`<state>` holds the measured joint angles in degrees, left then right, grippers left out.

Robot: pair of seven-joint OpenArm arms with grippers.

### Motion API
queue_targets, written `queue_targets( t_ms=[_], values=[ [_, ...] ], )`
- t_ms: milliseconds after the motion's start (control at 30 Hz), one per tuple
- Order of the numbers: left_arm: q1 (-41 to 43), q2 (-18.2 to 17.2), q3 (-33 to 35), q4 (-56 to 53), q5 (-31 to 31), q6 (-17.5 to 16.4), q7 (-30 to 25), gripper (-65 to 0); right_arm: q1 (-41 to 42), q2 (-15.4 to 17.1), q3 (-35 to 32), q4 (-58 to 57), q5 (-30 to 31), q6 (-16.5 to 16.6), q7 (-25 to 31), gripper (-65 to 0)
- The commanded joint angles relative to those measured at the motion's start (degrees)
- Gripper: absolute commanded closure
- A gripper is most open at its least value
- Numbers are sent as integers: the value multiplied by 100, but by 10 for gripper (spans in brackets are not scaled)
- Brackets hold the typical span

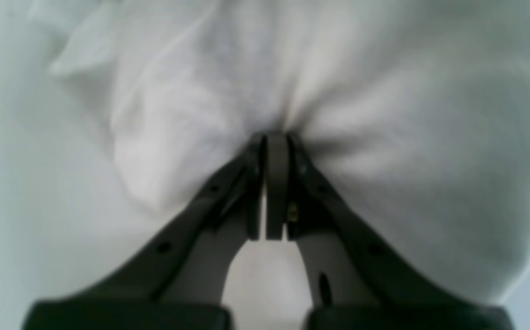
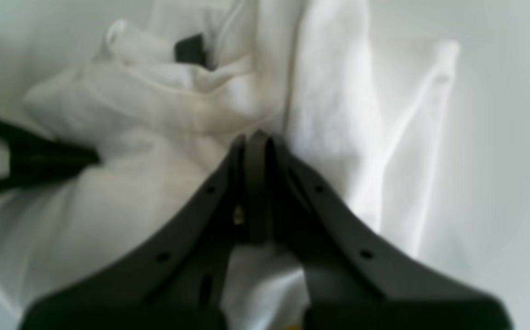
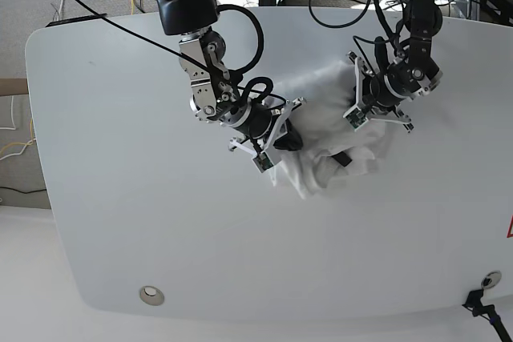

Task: Fold the T-shirt properly
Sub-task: 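Grasp the bundled shirt with both grippers and tuck its edges, then press the folded shirt into a square with both grippers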

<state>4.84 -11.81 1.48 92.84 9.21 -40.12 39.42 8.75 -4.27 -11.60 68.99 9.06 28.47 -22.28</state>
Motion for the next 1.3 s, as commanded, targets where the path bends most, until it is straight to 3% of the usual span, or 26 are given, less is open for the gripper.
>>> queue_targets(
  t_ms=[0, 200, 733, 967, 1167, 1267],
  values=[
    [-216, -27, -20, -136, -3, 12, -25, 0, -1, 27, 12, 103, 30, 32, 61, -11],
    [-717, 87, -2, -444, -20, 12, -25, 0, -431, 221, 21, 631, 30, 32, 44, -10],
    [-330, 131, -20, 602, -20, 12, 309, 0, -1, 440, 12, 885, 30, 32, -9, -13],
    [-295, 175, -442, 1446, -11, 12, 273, 0, -115, 449, 30, 2318, 39, 32, -1020, -13],
    [-743, 175, -512, 769, -3, 12, 106, 0, -379, 432, 12, 2345, 30, 32, -1134, -13],
    [-937, 184, -504, 4, -3, 12, -333, 0, -344, 432, 12, 1729, 30, 32, -633, -13]
  ],
)
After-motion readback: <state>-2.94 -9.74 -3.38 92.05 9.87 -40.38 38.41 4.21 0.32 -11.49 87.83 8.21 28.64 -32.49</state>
